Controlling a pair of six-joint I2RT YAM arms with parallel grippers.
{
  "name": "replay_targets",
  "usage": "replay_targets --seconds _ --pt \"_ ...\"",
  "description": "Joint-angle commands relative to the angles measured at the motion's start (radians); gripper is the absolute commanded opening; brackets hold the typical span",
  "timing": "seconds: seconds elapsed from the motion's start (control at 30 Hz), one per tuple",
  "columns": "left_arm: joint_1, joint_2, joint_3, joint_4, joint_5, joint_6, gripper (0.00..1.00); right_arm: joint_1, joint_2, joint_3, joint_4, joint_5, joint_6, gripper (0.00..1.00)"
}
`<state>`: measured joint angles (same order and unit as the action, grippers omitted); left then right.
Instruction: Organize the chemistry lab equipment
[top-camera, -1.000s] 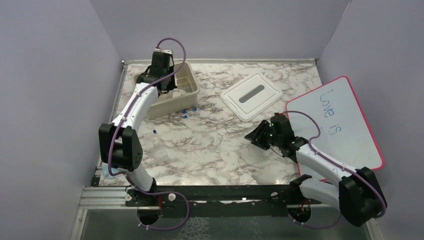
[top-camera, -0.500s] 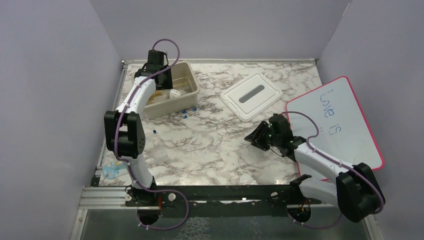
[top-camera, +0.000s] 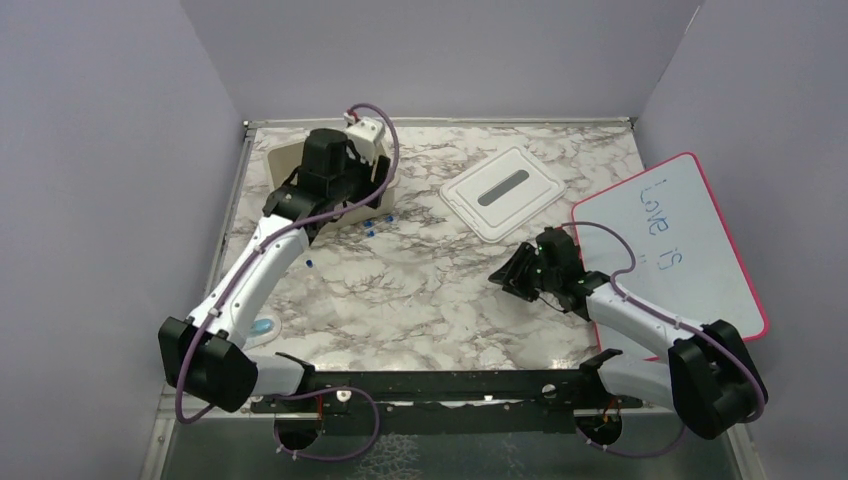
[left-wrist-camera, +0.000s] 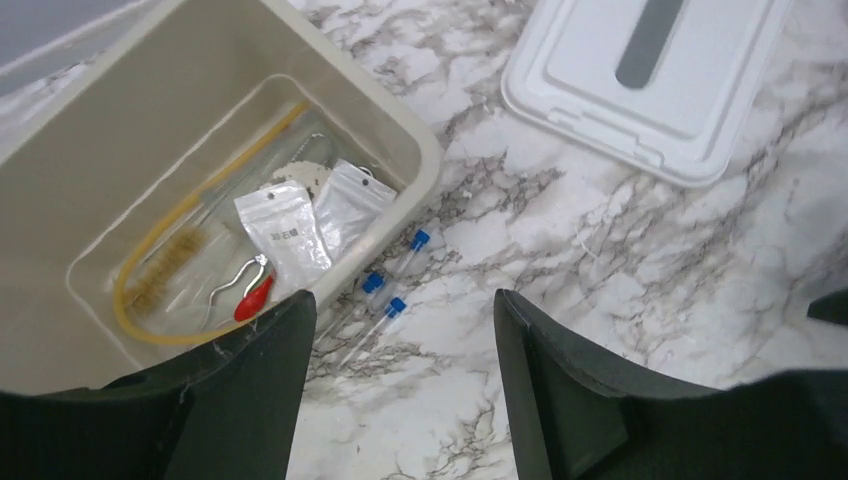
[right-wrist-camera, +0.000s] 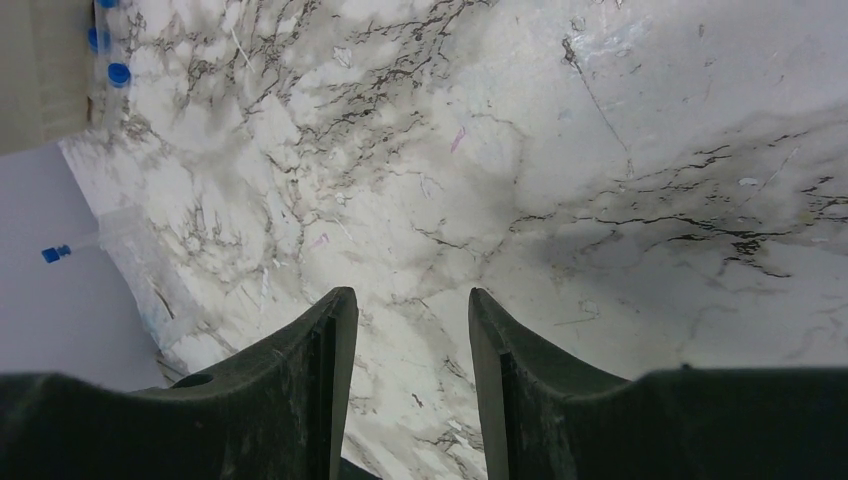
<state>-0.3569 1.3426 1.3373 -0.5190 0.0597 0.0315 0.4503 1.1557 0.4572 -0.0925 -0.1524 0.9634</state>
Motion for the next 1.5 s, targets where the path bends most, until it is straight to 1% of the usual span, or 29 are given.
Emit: replay_targets --seconds 0.0,0.07,0.2,0.3,0.4,0.57,0.67,0.77,0.87,0.93,1.0,1.07,1.2,1.3,1.47 --pt "-0.077 -0.034 -0.204 0.09 0.092 0.195 0.69 -0.002 -0.002 0.023 0.026 -0.017 -0.009 0.5" --pt "-0.106 -0.004 -0.235 0.087 0.086 0.238 0.66 -0.001 -0.009 0.019 0.024 -0.015 -0.01 0.5" --pt "-0.192 0.02 -0.344 0.105 0.104 0.447 0.64 -0.001 -0.03 0.01 0.018 -0.012 -0.011 0.5" --pt "-0.216 0.035 -0.401 0.164 0.017 0.487 0.62 -0.002 -0.044 -0.002 0.018 -0.009 -0.011 0.5" --pt "-0.217 0.082 -0.403 0.177 -0.092 0.526 0.6 -0.002 -0.043 -0.011 0.028 -0.012 -0.009 0.5" --pt "-0.216 0.164 -0.376 0.173 -0.231 0.605 0.51 -0.002 -0.029 -0.011 0.039 -0.025 -0.01 0.5" --pt "-0.2 0.214 -0.345 0.166 -0.27 0.633 0.45 -0.002 -0.027 -0.01 0.04 -0.027 -0.011 0.49" --pt "-0.167 0.253 -0.314 0.156 -0.262 0.646 0.39 -0.002 -0.03 -0.007 0.034 -0.024 -0.014 0.5" --pt "-0.122 0.279 -0.278 0.144 -0.238 0.651 0.36 -0.002 -0.035 -0.005 0.028 -0.02 -0.014 0.5" --pt "-0.096 0.301 -0.246 0.111 -0.219 0.653 0.38 -0.002 -0.036 -0.005 0.027 -0.019 -0.014 0.5" --pt "-0.077 0.327 -0.212 0.084 -0.226 0.631 0.42 -0.002 -0.033 -0.002 0.024 -0.019 -0.013 0.5" --pt "-0.059 0.349 -0.183 0.055 -0.207 0.617 0.45 -0.002 -0.031 0.002 0.018 -0.018 -0.014 0.49" --pt "-0.027 0.389 -0.157 0.038 -0.206 0.604 0.45 -0.001 -0.03 0.01 0.01 -0.014 -0.017 0.5" --pt "-0.011 0.403 -0.146 0.021 -0.196 0.601 0.43 -0.002 -0.033 0.013 0.004 -0.012 -0.018 0.5" --pt "0.002 0.392 -0.141 -0.008 -0.121 0.602 0.43 -0.002 -0.031 0.015 0.003 -0.014 -0.018 0.5"
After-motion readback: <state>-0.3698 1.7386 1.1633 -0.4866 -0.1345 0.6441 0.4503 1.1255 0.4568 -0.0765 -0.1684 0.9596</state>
